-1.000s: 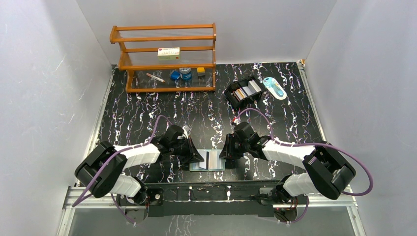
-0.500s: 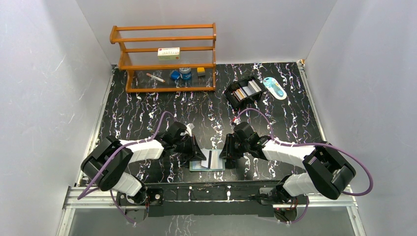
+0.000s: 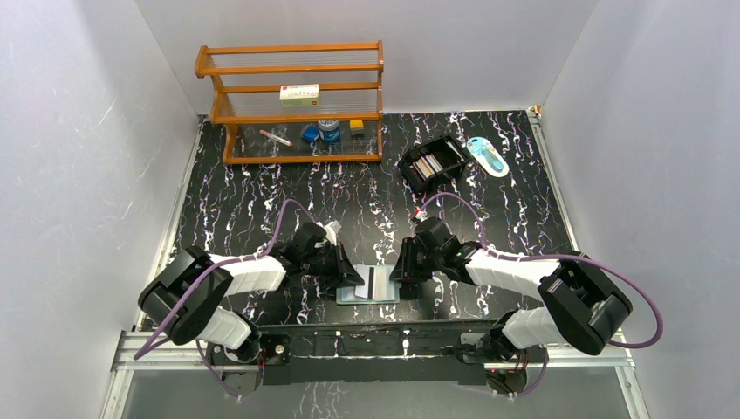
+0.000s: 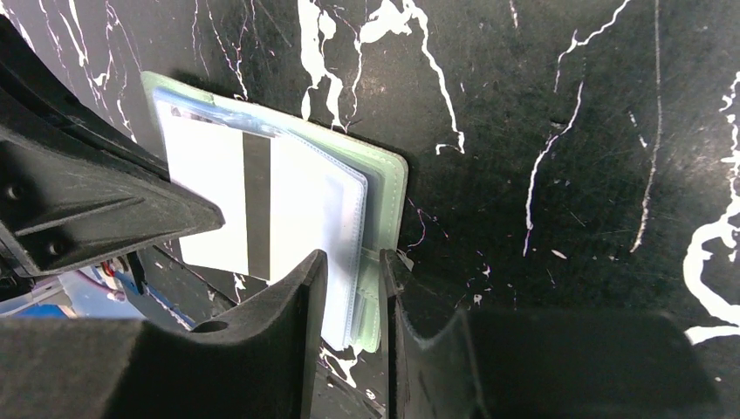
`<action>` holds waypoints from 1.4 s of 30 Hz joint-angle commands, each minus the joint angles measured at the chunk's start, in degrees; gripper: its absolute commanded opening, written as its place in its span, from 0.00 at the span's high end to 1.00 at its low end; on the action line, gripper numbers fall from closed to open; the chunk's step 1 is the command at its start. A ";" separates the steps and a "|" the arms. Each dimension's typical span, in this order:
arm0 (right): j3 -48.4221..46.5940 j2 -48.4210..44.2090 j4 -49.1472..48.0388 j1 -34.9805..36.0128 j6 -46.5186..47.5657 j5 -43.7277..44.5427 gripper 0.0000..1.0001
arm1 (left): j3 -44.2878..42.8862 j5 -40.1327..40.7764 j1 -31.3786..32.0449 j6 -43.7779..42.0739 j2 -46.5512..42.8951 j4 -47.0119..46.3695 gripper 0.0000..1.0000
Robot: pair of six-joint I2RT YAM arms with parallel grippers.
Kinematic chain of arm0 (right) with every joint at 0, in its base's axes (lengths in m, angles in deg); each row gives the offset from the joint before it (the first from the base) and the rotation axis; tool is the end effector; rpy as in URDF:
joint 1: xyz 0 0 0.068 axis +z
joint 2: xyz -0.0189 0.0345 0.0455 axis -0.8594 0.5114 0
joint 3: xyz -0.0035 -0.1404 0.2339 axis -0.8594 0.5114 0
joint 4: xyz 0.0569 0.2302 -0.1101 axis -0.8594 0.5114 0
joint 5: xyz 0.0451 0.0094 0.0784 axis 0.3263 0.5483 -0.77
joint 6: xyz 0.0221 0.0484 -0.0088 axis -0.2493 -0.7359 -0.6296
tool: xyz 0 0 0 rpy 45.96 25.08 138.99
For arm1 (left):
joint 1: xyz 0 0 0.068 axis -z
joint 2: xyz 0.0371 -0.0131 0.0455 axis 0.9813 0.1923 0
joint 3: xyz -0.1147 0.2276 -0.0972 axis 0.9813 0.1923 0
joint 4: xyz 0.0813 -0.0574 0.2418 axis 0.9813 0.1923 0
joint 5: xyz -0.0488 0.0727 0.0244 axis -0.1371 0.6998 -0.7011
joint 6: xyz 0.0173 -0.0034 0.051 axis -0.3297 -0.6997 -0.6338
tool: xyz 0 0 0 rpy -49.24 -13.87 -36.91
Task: Put the credit cards into the card holder
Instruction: Insert the credit card into the card holder.
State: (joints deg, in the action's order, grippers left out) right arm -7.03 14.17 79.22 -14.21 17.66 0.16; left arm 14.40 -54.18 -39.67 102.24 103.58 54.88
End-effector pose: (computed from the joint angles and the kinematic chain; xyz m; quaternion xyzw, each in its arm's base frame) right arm 0.1690 0.1772 0.1533 -0.0142 0.9269 0.3160 0.2021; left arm 0.1801 -0.1681 0.1322 -0.0217 0.8810 -0.4534 0.1337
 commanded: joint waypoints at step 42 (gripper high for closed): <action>0.95 -4.02 0.23 0.49 -3.13 1.41 0.68 | -10.40 17.25 5.31 -1.95 -2.36 23.47 0.46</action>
State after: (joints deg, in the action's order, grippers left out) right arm -3.77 10.72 79.68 -14.05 13.99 1.69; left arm 5.31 -40.87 -34.32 102.83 101.64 70.88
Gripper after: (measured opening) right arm 0.325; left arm 0.535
